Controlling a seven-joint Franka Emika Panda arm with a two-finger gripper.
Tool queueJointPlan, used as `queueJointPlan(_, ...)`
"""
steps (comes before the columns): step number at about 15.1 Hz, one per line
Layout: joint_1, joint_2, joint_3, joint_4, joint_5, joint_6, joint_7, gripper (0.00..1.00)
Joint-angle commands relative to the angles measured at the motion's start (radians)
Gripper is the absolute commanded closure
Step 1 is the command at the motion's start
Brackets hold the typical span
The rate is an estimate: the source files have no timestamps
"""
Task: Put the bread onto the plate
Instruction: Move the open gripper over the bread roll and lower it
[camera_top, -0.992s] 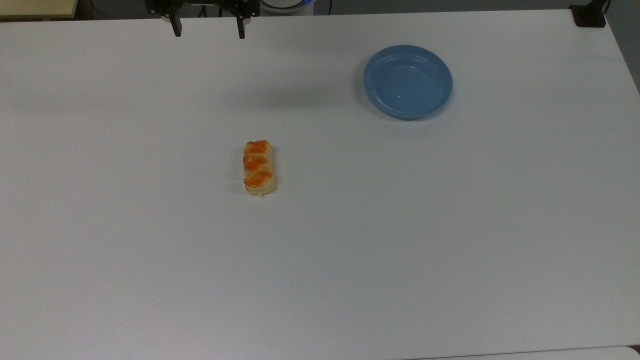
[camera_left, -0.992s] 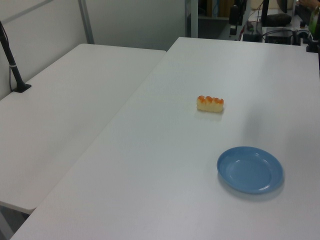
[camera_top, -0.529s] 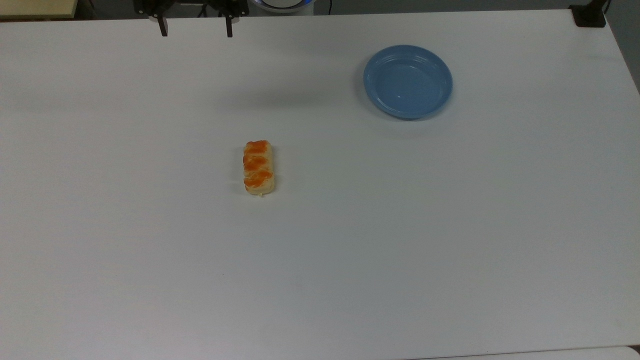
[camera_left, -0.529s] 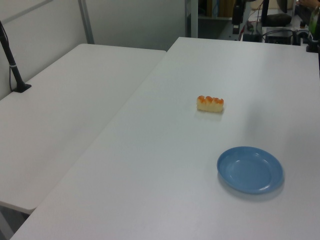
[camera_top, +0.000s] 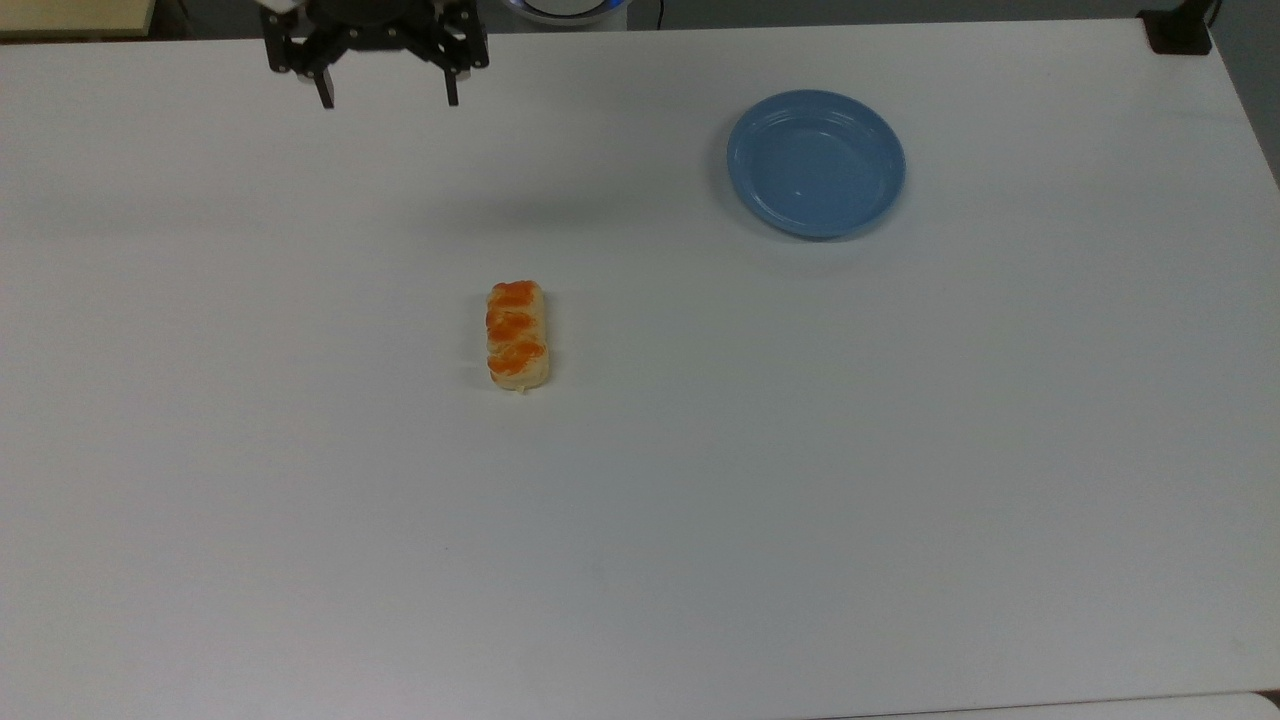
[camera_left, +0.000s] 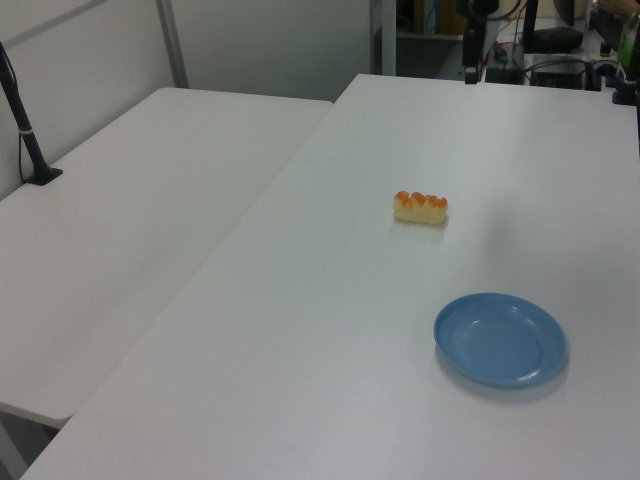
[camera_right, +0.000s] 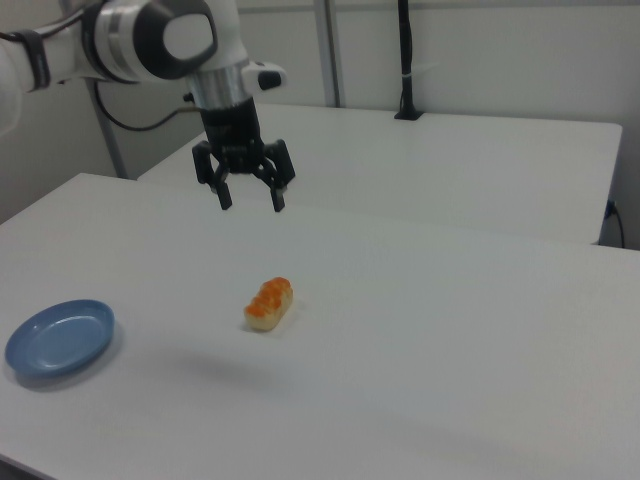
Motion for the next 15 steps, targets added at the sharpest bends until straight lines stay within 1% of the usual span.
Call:
queueJointPlan(1,-0.009,0.054,0.003,-0.006,0.0,0.025,-0.031,0.0)
queueJointPlan(2,-0.001,0.068,0.006,-0.014,0.008,0.054,-0.026,0.0)
queueJointPlan(3,0.005,0.07,0.009,-0.047,0.009,0.099,-0.008,0.0)
queueJointPlan(5,0.009,0.059,0.01,-0.139,0.023,0.245,0.105,0.0)
queueJointPlan(7,0.014,0.061,0.025,-0.225,0.023,0.363,0.127,0.0)
queueJointPlan(8,0.013,0.064,0.035,-0.277,0.023,0.452,0.135,0.0)
queueJointPlan(9,0.014,0.065,0.035,-0.306,0.023,0.485,0.135,0.0)
queueJointPlan(10,0.019,0.067,0.036,-0.325,0.023,0.499,0.135,0.0)
queueJointPlan(13,0.037,0.093,0.036,-0.341,0.023,0.523,0.138,0.0)
queueJointPlan(14,0.037,0.107,0.036,-0.341,0.025,0.555,0.141,0.0)
queueJointPlan(15,0.043,0.132,0.036,-0.342,0.028,0.606,0.176,0.0)
